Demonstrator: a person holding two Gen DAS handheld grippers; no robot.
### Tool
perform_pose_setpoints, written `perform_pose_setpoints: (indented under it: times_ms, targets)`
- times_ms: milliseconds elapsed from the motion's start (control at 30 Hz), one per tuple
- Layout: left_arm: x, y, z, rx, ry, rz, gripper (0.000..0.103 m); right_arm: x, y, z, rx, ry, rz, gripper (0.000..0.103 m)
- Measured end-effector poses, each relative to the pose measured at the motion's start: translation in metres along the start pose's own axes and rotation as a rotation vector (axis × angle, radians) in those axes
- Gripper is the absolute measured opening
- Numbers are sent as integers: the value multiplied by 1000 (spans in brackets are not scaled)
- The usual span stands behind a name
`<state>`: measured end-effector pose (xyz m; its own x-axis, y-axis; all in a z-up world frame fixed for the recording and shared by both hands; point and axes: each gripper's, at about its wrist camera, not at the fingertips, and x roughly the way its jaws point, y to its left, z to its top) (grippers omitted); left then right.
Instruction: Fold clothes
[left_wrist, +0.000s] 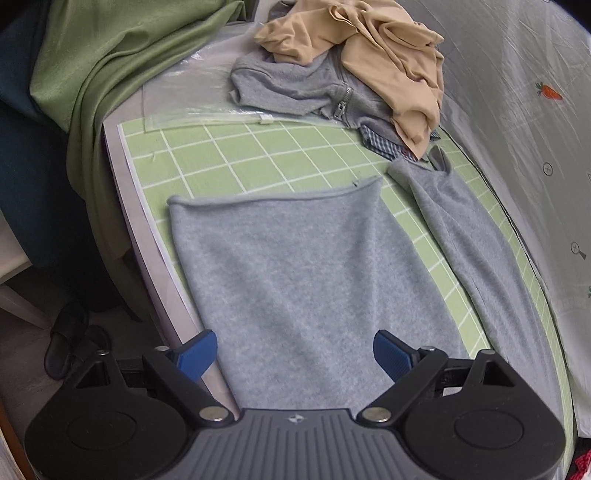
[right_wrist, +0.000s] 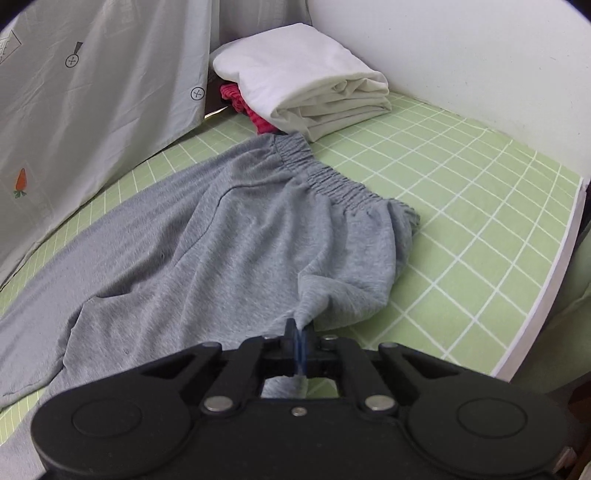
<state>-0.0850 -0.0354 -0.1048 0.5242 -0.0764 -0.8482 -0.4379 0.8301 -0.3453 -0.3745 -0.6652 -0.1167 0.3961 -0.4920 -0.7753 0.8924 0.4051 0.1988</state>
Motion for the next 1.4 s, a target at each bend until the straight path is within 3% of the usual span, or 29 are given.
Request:
perform_pose_setpoints:
  times_ms: [200,433,1067,1233,1400]
  targets:
    - [7,20,29,-68,-44,46,92,1,5,1,4,7,-24,2]
    - [24,25,49,-70,-43,87,90,3,9,4,37,25,-69,2]
    - [45,16,46,-47,-44,124,87,18,31,9,-21,91,-132,2]
    - [45,11,43,-19,-57,167,79,21,33,10,-41,111,-133,2]
    - [43,9,40,0,-74,212,62,23,36,14,-62,119,-121,2]
